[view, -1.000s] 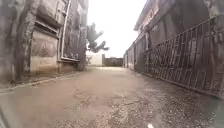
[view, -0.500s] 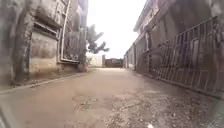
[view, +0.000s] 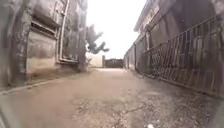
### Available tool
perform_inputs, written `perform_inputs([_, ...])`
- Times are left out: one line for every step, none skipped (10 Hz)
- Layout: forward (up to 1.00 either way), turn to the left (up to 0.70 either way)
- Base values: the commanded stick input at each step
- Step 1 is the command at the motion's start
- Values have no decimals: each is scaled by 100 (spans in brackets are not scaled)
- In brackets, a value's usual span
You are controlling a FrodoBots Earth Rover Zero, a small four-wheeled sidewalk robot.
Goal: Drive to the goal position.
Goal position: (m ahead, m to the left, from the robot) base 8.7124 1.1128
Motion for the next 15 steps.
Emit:
perform_inputs([30,0])
perform_inputs([30,0])
perform_inputs([30,0])
perform_inputs([30,0])
perform_inputs([30,0])
perform_inputs([30,0])
perform_inputs([30,0])
perform_inputs([30,0])
perform_inputs([30,0])
perform_inputs([30,0])
perform_inputs([30,0])
perform_inputs([30,0])
perform_inputs([30,0])
perform_inputs([30,0])
perform_inputs([30,0])
